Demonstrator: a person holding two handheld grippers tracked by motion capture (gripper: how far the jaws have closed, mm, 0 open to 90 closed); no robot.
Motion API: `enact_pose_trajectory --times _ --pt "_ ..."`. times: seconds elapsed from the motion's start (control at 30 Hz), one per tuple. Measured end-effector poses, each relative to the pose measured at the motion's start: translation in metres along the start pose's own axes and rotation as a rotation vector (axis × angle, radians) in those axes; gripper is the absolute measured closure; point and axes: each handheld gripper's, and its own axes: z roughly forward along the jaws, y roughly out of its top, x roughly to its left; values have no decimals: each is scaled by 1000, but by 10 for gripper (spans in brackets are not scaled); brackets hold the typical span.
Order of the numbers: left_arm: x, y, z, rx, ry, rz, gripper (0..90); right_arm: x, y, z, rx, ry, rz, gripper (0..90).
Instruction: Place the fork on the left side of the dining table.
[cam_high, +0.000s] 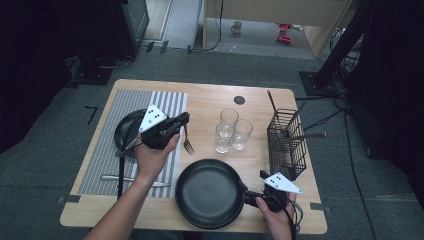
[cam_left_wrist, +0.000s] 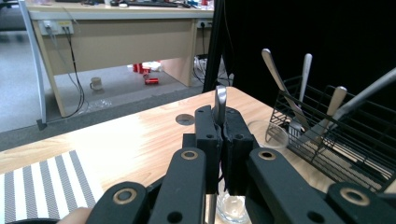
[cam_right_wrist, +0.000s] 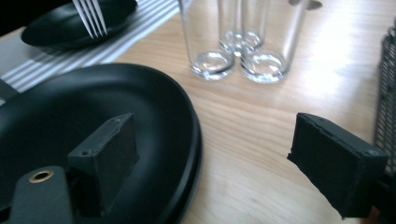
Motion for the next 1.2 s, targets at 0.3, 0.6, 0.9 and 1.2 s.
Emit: enact_pose_trajectory --times 0.3,0.6,0.9,1.2 --pt "15 6 7 5 12 -18 886 -20 -17 -7 30 -40 25 149" --pt "25 8 11 1 31 -29 886 -32 -31 1 102 -63 18 145" --pt "38 13 14 -14 60 -51 886 -33 -34 8 162 -70 -3 146" --pt "46 15 20 -19 81 -66 886 -29 -34 13 215 -77 -38 143"
